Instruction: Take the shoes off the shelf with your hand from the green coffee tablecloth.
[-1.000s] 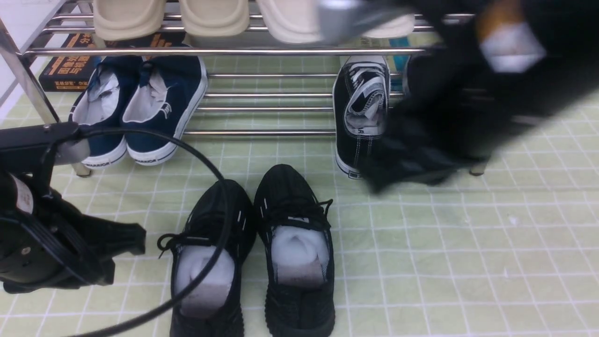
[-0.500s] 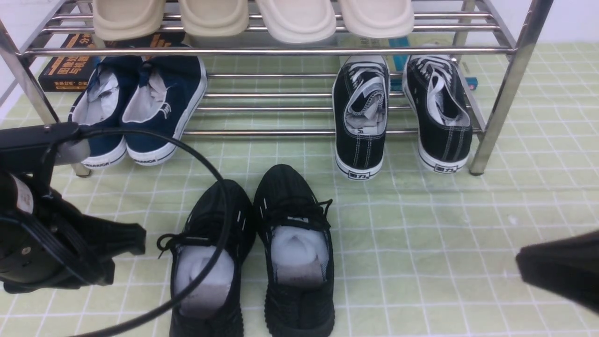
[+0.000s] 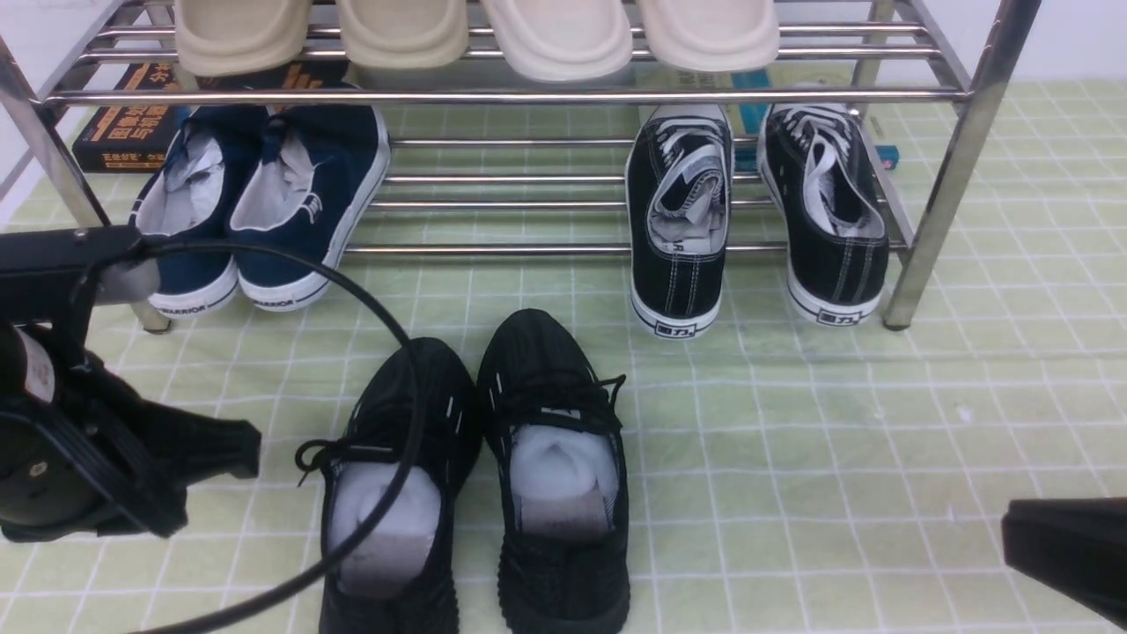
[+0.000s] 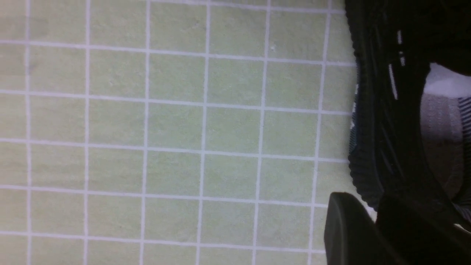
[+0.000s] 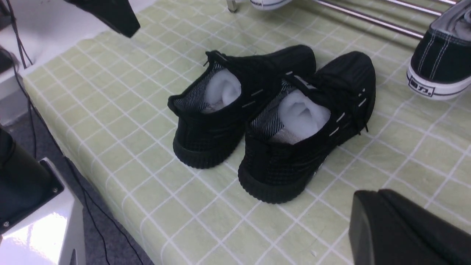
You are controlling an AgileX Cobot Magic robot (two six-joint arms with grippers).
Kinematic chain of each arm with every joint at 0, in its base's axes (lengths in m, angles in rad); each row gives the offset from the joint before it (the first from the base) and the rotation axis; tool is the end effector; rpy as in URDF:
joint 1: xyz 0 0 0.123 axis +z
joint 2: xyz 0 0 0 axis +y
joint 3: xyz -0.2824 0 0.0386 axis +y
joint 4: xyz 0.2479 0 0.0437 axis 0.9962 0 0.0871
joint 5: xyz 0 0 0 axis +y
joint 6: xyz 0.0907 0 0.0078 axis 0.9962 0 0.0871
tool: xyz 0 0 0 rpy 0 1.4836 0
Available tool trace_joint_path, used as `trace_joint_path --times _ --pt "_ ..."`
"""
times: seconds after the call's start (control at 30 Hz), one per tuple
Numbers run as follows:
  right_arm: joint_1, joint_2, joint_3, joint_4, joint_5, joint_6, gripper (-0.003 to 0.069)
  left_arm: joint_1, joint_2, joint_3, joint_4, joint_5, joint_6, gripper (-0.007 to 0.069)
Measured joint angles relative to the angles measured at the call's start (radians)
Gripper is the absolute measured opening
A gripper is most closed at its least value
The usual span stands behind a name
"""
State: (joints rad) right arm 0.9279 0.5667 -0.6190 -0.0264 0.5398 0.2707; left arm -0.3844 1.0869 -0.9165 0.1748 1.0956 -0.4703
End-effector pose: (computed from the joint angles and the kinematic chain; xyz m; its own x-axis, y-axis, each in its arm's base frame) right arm 0.0679 0.0885 0.3282 -0.4210 -0.1526 -0.8941 -0.7112 0.6674 0.2210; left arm 0.1807 -0.0579 0.3090 -0.9100 -0.0367 -0.4129 -0.0333 0.9993 -0.0155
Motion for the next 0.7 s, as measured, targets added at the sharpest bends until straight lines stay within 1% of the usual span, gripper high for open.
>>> trace_joint_path --times 0.27,0.37,0.5,0.63,0.67,0.7 --pt "0.0 0.0 0.001 0.0 0.001 0.0 0.0006 0.0 0.0 0.0 0.019 0.03 -0.005 0.0079" --pt "0.0 0.0 0.002 0.0 0.001 0.0 0.0009 0.0 0.0 0.0 0.043 0.036 -0.048 0.0024" --pt "0.0 -0.004 0.003 0.0 0.001 0.0 0.0013 0.0 0.0 0.0 0.068 0.043 -0.088 0.0002" --pt "-0.009 -0.03 0.004 0.001 0.001 0.0 0.0017 0.0 0.0 0.0 0.071 0.045 -0.101 0.0001" --pt "-0.024 -0.041 0.006 0.001 -0.003 0.0 0.0018 0.0 0.0 0.0 0.071 0.045 -0.102 0.0001" --pt "-0.065 -0.058 0.017 0.001 -0.016 0.0 0.002 0.0 0.0 0.0 0.071 0.045 -0.102 0.0001"
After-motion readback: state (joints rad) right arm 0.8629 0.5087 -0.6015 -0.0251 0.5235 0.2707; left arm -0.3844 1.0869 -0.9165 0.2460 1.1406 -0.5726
